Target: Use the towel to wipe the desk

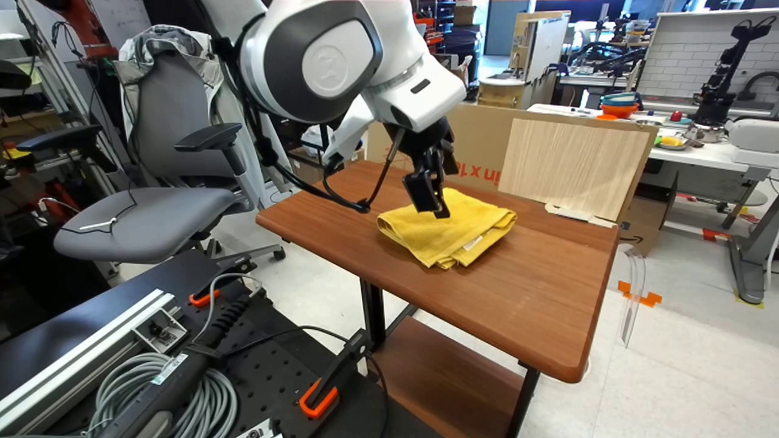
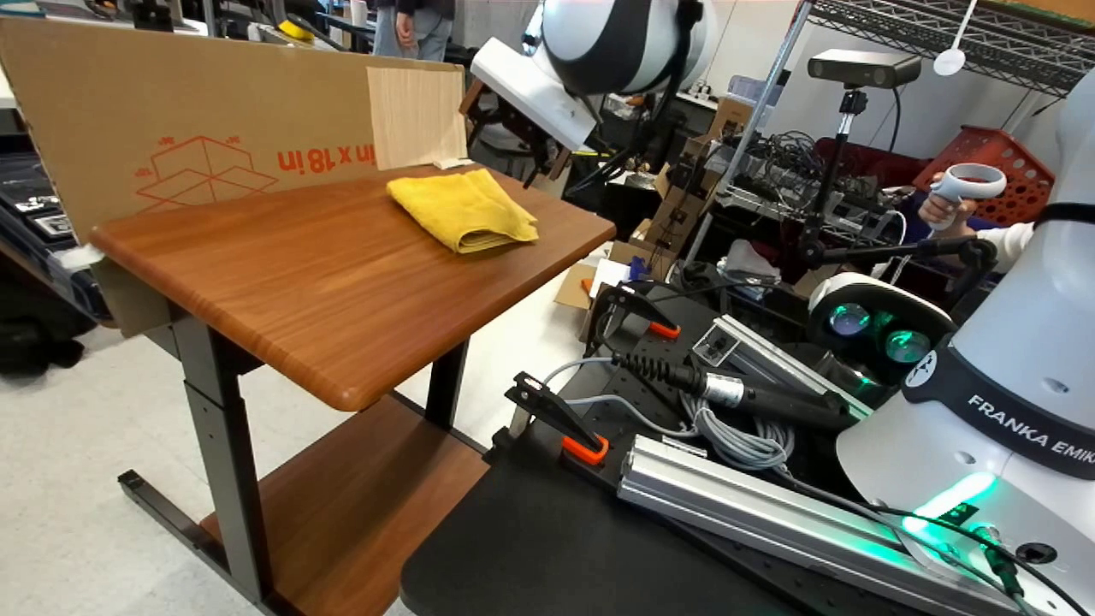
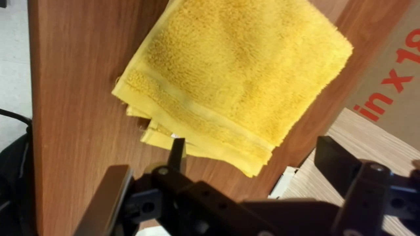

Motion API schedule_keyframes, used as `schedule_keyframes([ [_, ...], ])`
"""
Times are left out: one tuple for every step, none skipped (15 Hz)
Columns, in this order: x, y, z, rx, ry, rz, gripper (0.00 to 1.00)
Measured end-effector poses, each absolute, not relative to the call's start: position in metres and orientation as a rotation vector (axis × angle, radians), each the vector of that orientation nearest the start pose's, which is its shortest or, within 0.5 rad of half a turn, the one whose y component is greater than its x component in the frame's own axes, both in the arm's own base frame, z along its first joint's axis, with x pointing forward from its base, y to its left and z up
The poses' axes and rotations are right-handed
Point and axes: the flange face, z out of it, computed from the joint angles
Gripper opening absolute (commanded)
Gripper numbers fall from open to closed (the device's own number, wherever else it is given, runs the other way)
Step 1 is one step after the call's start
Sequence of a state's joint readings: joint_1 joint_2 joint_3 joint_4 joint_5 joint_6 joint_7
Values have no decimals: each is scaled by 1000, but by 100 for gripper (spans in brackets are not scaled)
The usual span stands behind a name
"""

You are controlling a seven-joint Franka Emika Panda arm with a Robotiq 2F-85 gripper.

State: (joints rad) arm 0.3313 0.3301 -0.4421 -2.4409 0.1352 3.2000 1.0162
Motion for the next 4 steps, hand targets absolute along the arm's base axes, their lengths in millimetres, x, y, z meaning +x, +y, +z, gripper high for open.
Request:
schedule_keyframes([
  [512,-76,246,-2434,1668,-717,100],
  [505,-79,253,-2435,1664,-721,100],
  [499,-80,257,-2435,1663,-717,100],
  [496,-80,258,-2435,1663,-710,100],
])
